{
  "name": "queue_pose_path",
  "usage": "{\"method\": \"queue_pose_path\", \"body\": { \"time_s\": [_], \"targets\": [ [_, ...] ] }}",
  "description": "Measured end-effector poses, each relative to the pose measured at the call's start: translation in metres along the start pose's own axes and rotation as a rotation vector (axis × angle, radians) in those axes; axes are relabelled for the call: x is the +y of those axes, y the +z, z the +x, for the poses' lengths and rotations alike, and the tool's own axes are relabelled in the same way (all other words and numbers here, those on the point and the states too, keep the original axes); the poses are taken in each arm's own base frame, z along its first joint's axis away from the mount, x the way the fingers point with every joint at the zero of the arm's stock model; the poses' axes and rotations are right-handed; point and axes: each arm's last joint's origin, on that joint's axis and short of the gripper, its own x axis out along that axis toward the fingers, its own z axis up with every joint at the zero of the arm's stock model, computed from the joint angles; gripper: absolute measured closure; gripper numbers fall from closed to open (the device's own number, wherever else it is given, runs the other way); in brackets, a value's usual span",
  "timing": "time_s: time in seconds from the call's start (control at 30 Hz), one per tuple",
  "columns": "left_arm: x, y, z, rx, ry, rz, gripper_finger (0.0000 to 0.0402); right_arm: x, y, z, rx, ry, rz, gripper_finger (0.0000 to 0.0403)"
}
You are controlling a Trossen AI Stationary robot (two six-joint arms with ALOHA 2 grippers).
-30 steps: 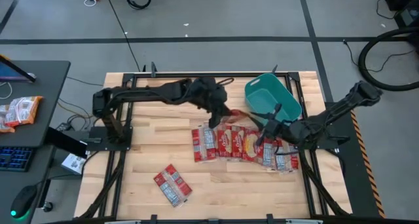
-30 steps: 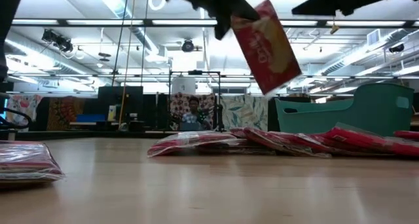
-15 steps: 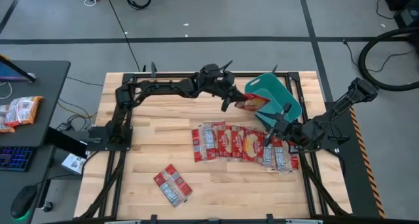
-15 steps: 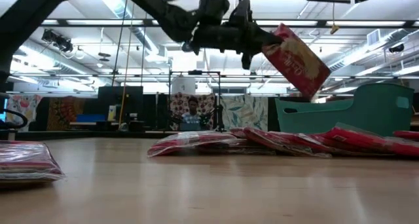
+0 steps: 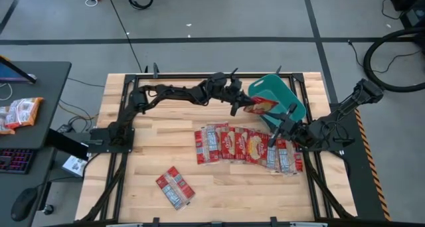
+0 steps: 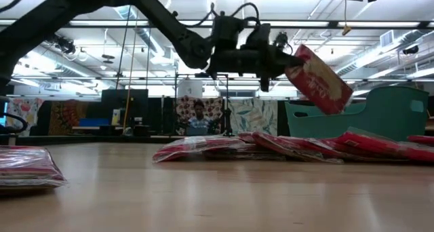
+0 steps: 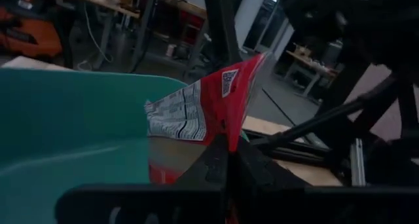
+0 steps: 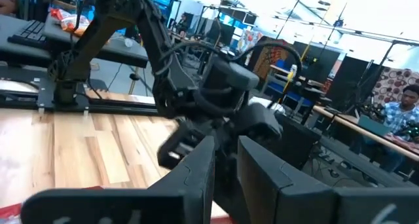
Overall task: Sort popcorn bags into baskets
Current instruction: Put the red popcorn bag into the green bin
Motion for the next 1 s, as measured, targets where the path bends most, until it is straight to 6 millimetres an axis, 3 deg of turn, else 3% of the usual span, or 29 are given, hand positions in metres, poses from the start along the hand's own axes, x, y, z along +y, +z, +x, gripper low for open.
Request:
{"method": "queue_pose_path", "body": {
  "time_s": [0.3, 0.43, 0.63, 0.77, 1.0],
  "targets": [
    [-0.006, 0.031, 0.03, 0.123, -0.022, -0.009, 0.0391, -0.002, 0.003, 0.0, -0.012, -0.013, 0.001, 0.0329],
    [-0.004, 0.03, 0.036, 0.153, -0.014, -0.024, 0.0391, -0.002, 0.005, 0.0, -0.021, -0.016, 0.005, 0.0329],
    [0.008, 0.012, 0.04, 0.181, 0.013, -0.075, 0.0386, -0.002, 0.005, -0.001, -0.025, -0.005, 0.016, 0.0329],
    [0.009, 0.009, 0.04, 0.192, 0.07, -0.035, 0.0353, -0.001, 0.005, -0.002, -0.028, 0.005, 0.016, 0.0329],
    [0.011, 0.009, 0.039, 0.189, 0.15, 0.031, 0.0255, 0.001, 0.006, -0.005, -0.033, 0.023, 0.028, 0.0329]
  ]
}}
